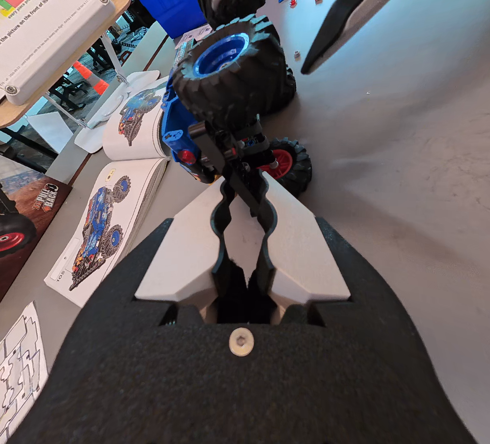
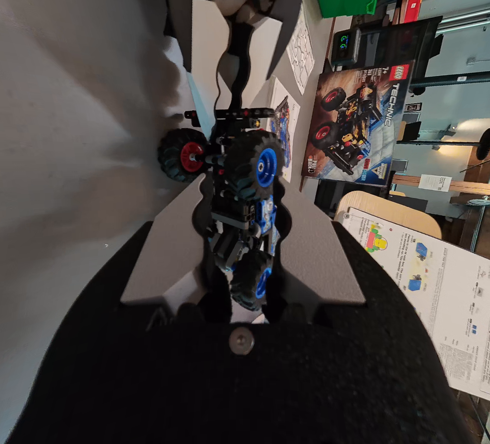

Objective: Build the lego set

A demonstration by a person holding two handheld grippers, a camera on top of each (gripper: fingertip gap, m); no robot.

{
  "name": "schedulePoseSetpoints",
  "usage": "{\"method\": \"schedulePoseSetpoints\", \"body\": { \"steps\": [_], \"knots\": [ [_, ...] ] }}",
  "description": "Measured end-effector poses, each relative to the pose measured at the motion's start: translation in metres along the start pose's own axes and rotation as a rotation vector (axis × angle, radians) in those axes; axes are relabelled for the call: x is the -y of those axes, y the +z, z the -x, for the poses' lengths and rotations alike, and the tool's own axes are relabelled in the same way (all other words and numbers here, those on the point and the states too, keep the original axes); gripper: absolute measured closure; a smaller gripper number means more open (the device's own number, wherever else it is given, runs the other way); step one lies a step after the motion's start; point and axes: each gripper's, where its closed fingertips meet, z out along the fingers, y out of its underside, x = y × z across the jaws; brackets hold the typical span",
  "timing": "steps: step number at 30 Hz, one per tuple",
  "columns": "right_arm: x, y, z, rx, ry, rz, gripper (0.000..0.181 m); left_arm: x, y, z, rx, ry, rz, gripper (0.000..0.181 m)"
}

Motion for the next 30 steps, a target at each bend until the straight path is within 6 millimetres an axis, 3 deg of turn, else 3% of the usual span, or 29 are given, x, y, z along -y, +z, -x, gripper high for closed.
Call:
{"method": "schedulePoseSetpoints", "body": {
  "steps": [3,12,17,19,22,24,27,28,30],
  "knots": [
    [0.002,0.006,0.008,0.012,-0.028,0.005,0.137,0.001,0.0,0.0,0.004,0.005,-0.003,0.168],
    [-0.006,0.017,0.005,-0.037,-0.146,0.065,0.143,0.0,0.0,0.001,0.01,0.007,0.004,0.168],
    [-0.003,0.019,0.004,-0.012,-0.064,0.045,0.143,-0.001,0.0,0.001,0.007,0.003,0.007,0.167],
    [0.005,0.007,0.005,0.007,0.037,-0.02,0.132,0.001,-0.001,0.0,0.009,0.014,-0.003,0.167],
    [0.005,-0.032,-0.006,0.01,0.286,-0.143,0.124,0.0,-0.001,0.0,0.011,0.022,0.001,0.167],
    [-0.028,-0.054,-0.012,0.004,0.531,-0.166,0.126,-0.001,0.0,0.002,0.002,0.004,0.001,0.167],
    [-0.124,-0.077,0.011,-0.004,0.921,-0.023,0.129,-0.001,-0.001,0.002,0.0,-0.002,-0.003,0.168],
    [-0.157,-0.084,0.024,-0.033,1.044,0.044,0.131,-0.001,-0.001,0.002,0.004,0.004,-0.003,0.168],
    [-0.189,-0.094,0.061,0.057,1.211,0.092,0.133,-0.001,-0.001,0.001,0.006,0.013,-0.002,0.167]
  ]
}}
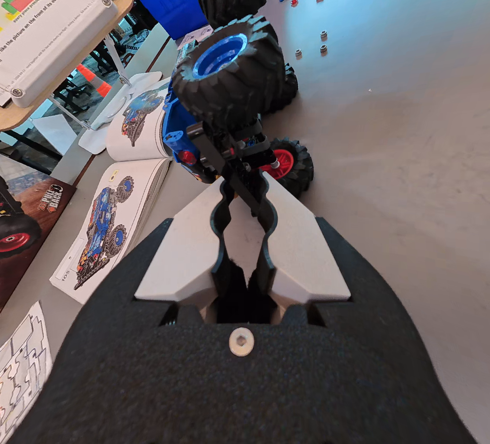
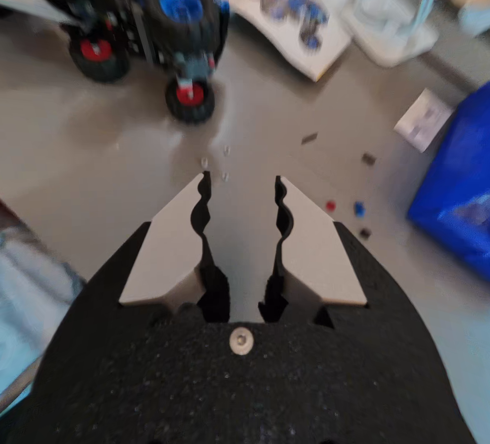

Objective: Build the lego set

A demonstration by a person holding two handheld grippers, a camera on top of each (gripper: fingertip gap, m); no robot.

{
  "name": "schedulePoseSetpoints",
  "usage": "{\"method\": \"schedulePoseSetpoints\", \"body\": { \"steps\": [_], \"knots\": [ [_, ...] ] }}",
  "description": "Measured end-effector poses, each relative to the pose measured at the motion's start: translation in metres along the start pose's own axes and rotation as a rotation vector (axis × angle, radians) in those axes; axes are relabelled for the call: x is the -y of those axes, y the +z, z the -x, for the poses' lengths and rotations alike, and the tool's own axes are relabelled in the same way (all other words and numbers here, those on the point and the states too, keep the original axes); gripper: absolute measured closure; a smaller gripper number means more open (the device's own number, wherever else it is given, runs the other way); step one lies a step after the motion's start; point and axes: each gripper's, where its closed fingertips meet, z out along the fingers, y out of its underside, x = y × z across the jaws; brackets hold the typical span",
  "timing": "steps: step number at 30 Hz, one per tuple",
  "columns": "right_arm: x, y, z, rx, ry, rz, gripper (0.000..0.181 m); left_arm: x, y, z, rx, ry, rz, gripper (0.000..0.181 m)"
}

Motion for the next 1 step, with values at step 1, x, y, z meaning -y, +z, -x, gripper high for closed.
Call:
{"method": "schedulePoseSetpoints", "body": {
  "steps": [1],
  "knots": [
    [-0.0205,0.0001,-0.0037,0.017,0.053,0.065,0.132,-0.0002,-0.0001,-0.0001,0.0,0.002,0.0,0.167]
  ]
}}
